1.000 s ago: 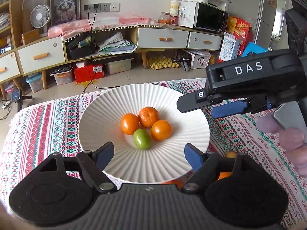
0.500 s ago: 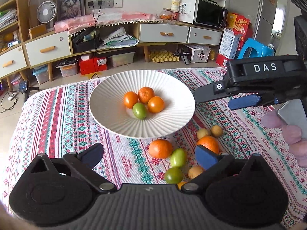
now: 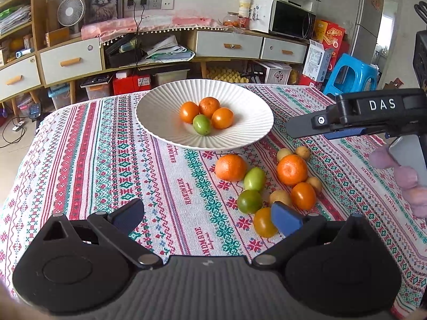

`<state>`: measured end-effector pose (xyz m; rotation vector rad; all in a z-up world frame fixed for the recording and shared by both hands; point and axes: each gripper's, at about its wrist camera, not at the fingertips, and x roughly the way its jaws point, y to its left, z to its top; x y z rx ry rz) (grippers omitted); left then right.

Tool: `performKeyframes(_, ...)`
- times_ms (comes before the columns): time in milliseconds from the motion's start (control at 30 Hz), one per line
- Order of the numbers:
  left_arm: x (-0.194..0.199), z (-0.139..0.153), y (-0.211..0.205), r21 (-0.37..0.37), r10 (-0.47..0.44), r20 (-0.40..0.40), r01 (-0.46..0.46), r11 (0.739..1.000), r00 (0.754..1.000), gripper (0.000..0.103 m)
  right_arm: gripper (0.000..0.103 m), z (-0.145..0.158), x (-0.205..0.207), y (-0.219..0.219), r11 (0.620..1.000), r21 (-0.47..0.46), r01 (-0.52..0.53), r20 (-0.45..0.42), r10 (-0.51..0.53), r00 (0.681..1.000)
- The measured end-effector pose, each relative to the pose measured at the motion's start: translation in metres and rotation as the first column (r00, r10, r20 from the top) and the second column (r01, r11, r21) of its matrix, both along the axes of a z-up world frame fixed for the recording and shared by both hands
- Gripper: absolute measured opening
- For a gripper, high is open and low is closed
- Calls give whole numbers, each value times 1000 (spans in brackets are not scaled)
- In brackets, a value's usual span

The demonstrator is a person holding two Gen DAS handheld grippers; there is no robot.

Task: Organize fruits
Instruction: 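Move both open grippers back down to the remaining fruit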

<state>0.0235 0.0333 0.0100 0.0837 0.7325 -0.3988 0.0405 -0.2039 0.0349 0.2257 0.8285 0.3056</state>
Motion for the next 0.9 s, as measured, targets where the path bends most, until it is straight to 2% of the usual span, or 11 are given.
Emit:
performKeyframes(333,-8,-18,5,-44,-21,19,22,999,1000,102,97,-24,-29,-4,999,-45,-16,-2,16,1000)
performKeyframes(500,-10,-27,-5,-52,-66,-2,66,996,998,99,90,-36,-37,-7,997,-68,-30,-17,29,999)
performKeyframes(567,-12,-29,-11,-51,-91,-3,91,995,996,94,86,-38,-41,-7,997,-74,-36,-19,35,999)
performKeyframes(633,-11,-31,-16,-56,-116,-15,115,992,993,83,80,-39,-41,-7,996,-75,-47,-26,45,999)
performKeyframes(667,-11,-31,-18,-59,-125,-22,123,991,992,80,75,-40,-41,-6,996,-75,-54,-31,52,998)
performKeyframes(800,-10,-33,-24,-76,-144,-39,140,987,989,59,58,-36,-41,-5,995,-64,-71,-26,70,997)
performKeyframes(833,-9,-33,-25,-79,-146,-47,142,987,988,51,57,-35,-41,-6,996,-56,-72,-26,71,997)
performKeyframes(900,-6,-34,-28,-86,-148,-59,143,986,987,44,51,-33,-39,-8,997,-49,-67,-21,66,998)
